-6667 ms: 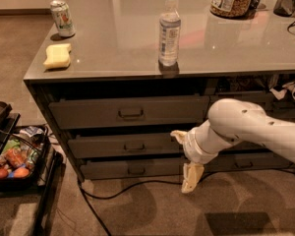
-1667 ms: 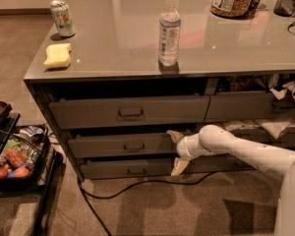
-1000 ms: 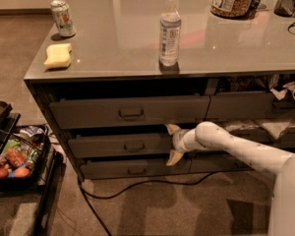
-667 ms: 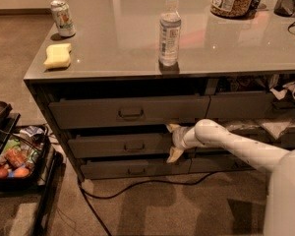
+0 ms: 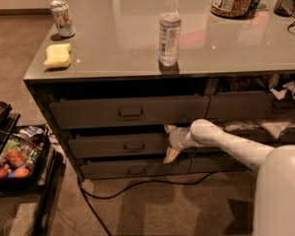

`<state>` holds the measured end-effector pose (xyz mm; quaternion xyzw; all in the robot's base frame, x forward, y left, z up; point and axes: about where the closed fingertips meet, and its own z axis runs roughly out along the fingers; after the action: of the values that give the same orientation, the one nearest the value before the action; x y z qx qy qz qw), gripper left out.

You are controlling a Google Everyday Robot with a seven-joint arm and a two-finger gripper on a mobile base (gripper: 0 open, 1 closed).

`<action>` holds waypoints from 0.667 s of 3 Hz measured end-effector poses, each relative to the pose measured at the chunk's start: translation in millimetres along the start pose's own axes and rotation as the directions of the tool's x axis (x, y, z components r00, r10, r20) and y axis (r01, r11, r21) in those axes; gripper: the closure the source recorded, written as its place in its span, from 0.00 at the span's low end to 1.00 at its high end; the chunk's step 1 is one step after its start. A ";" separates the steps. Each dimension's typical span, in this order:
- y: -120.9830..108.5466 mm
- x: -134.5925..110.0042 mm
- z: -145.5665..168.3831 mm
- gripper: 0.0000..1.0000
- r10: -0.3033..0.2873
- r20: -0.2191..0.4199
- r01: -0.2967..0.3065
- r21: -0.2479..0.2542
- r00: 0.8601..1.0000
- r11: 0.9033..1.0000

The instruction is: Open middle drawer

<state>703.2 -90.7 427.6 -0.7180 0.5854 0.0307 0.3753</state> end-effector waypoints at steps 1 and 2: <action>17.3 6.4 16.0 0.00 0.081 0.012 -0.081 -0.011 0.997 0.997; 12.2 5.8 19.8 0.00 0.070 0.016 -0.070 -0.006 0.997 0.998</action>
Offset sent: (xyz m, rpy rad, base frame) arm -0.0055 0.0025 -0.0198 0.0340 0.0473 -0.0403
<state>702.3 -84.4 404.5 -0.6979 0.6070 0.0514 0.3767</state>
